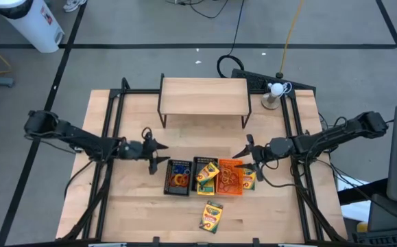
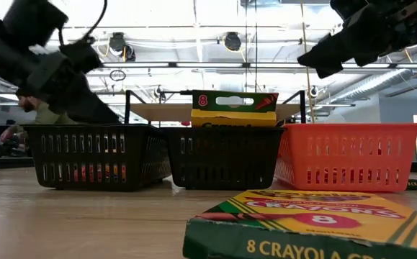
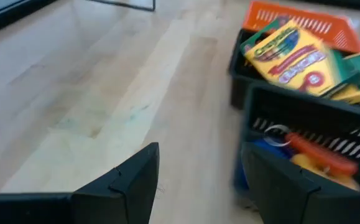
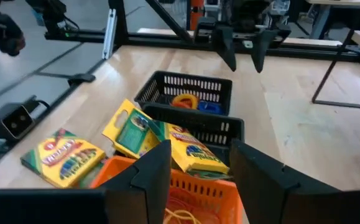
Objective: Pick & Place Office Desk Supplies
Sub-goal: Put the crayon box into the right black bin
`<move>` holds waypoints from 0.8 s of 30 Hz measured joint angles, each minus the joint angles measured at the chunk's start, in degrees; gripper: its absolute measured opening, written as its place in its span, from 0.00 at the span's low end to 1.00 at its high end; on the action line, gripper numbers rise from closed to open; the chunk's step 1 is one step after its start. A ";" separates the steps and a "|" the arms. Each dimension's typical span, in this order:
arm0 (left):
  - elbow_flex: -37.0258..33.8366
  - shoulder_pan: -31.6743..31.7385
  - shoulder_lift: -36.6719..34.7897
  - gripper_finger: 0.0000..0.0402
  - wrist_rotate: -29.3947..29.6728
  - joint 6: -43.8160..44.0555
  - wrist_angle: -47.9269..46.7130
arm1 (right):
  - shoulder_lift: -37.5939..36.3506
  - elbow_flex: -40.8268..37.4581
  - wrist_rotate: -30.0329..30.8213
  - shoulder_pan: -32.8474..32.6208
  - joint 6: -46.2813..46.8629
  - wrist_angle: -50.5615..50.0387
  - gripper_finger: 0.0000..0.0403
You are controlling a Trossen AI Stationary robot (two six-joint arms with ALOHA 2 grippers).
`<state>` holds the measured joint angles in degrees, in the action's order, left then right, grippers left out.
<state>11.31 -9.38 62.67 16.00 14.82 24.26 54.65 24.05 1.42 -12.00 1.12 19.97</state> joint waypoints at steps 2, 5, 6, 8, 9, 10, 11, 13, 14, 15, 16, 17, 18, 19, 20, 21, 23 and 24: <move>-0.90 3.43 -0.15 0.57 -4.15 -1.85 0.01 | 0.14 -0.02 0.02 0.82 -0.26 0.02 0.38; -1.85 8.18 -0.12 0.57 -11.02 -3.66 -0.05 | 0.85 -0.02 -0.75 2.55 -0.28 -0.55 0.38; -2.11 9.50 -0.15 0.57 -12.65 -4.19 -0.01 | 1.34 0.00 -1.71 3.33 -0.21 -0.53 0.38; -2.59 11.81 -0.12 0.57 -14.67 -5.45 0.09 | 2.36 0.00 -3.46 4.80 0.29 -1.02 0.38; -2.94 12.73 -0.12 0.57 -15.42 -6.20 0.63 | 3.08 0.00 -4.54 5.60 0.57 -0.96 0.38; -3.45 13.54 -0.12 0.57 -16.17 -6.80 1.86 | 3.74 0.00 -5.38 6.33 0.81 -1.00 0.38; -4.06 14.23 -0.12 0.57 -17.02 -7.23 3.56 | 4.40 0.00 -6.35 7.01 1.08 -1.36 0.38; -5.44 15.66 -0.12 0.57 -19.11 -8.13 6.82 | 5.97 0.00 -8.54 8.35 1.14 -1.18 0.38; -6.21 16.27 -0.14 0.57 -20.02 -8.13 8.07 | 6.64 0.00 -9.62 9.02 1.14 -1.52 0.38; -7.02 16.87 -0.12 0.57 -20.77 -8.04 9.26 | 7.35 0.00 -10.70 9.69 1.15 -1.75 0.38; -7.92 17.39 -0.12 0.57 -21.08 -7.64 10.53 | 8.02 0.00 -12.00 10.33 1.20 -1.82 0.38; -8.85 17.84 -0.12 0.57 -21.16 -7.18 11.84 | 8.50 0.00 -13.33 11.00 1.35 -2.36 0.38; -9.79 18.28 -0.12 0.57 -21.13 -6.33 13.02 | 8.89 0.00 -14.53 11.60 1.82 -2.95 0.38; -10.58 18.64 -0.12 0.57 -21.11 -5.26 13.86 | 9.10 0.00 -15.26 12.12 2.45 -3.43 0.38; -10.62 18.94 -0.12 0.57 -21.04 -4.50 12.86 | 9.16 0.00 -15.49 12.51 2.86 -4.18 0.38; -10.60 18.96 -0.06 0.57 -21.04 -3.94 12.70 | 9.11 0.00 -15.70 12.83 3.15 -4.91 0.38; -10.58 18.94 -0.11 0.57 -21.08 -2.96 12.87 | 8.66 0.00 -14.77 13.15 3.36 -6.59 0.38; -10.58 18.94 -0.10 0.57 -21.12 -2.66 12.96 | 8.36 0.00 -14.50 13.17 3.63 -7.04 0.38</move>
<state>0.73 9.56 62.57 -5.11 12.16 37.22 63.01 24.05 -13.08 1.17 4.75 12.93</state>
